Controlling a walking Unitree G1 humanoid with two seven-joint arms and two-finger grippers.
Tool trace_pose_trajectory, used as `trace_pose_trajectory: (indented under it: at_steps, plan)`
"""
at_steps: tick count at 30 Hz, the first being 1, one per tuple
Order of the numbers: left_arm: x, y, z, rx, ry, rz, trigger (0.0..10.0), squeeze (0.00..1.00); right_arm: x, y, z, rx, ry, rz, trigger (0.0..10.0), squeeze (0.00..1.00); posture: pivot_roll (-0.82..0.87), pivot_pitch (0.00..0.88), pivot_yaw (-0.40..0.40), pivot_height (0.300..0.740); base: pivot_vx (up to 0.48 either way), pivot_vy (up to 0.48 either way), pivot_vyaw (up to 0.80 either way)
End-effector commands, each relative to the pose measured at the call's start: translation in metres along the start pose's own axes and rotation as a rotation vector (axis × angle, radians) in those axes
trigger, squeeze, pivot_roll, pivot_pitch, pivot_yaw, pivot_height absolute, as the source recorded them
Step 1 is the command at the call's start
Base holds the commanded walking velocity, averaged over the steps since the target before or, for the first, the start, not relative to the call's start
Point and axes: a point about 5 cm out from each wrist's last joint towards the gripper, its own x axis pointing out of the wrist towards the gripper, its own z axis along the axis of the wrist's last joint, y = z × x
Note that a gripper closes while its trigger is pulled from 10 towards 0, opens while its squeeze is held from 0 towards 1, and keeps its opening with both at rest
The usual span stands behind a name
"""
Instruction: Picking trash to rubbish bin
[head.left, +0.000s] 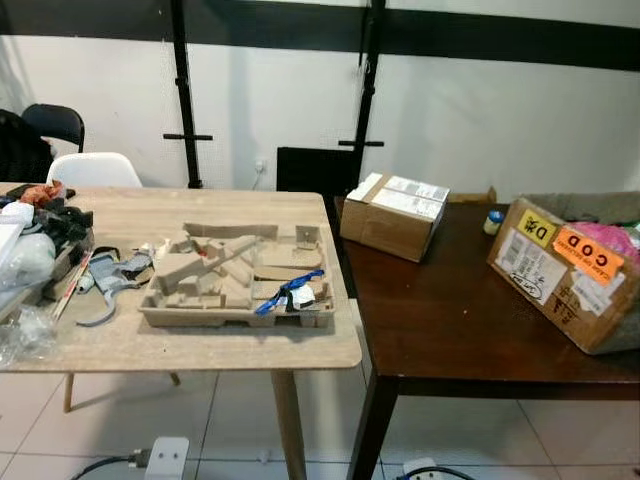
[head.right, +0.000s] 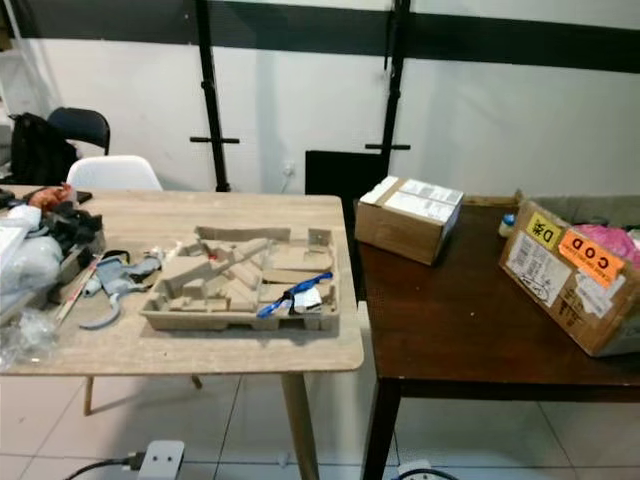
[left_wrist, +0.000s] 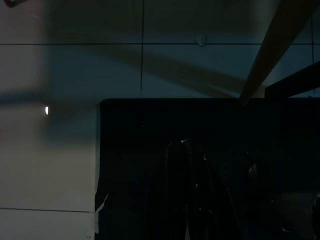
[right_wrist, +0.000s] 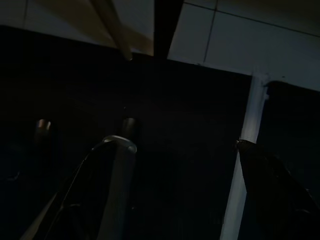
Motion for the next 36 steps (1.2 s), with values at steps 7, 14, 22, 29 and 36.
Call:
trace_pose_trajectory:
  at_steps: [7, 14, 22, 29, 36]
  plan:
    - [-0.0018, 0.0045, -0.0028, 0.009, -0.008, 0.007, 10.0, 0.0, 0.0005, 0.0032, -0.0002, 0.006, 0.0, 0.003, 10.0, 0.0, 0.1, 0.0, -0.048, 0.74, 0.0, 0.0, 0.0]
    - [-0.0016, 0.0056, -0.0021, 0.0, -0.007, 0.015, 10.0, 0.0, 0.0002, 0.0036, -0.0022, -0.007, 0.004, 0.002, 10.0, 0.0, 0.1, 0.0, -0.049, 0.74, 0.0, 0.0, 0.0]
    - [-0.0015, 0.0034, -0.0037, 0.015, 0.003, 0.007, 10.0, 0.0, 0.0003, 0.005, -0.0025, 0.003, 0.0, 0.004, 10.0, 0.0, 0.11, 0.0, -0.047, 0.74, 0.0, 0.0, 0.0]
    - [-0.0019, 0.0043, -0.0044, 0.019, 0.004, 0.007, 10.0, 0.0, 0.0004, 0.0063, -0.0032, 0.008, 0.004, 0.005, 10.0, 0.0, 0.11, 0.0, -0.048, 0.74, 0.0, 0.0, 0.0]
    - [-0.0018, 0.004, -0.0046, 0.013, 0.007, 0.003, 10.0, 0.0, 0.0004, 0.0062, -0.0035, 0.012, 0.006, 0.002, 10.0, 0.0, 0.11, 0.0, -0.049, 0.74, 0.0, 0.0, 0.0]
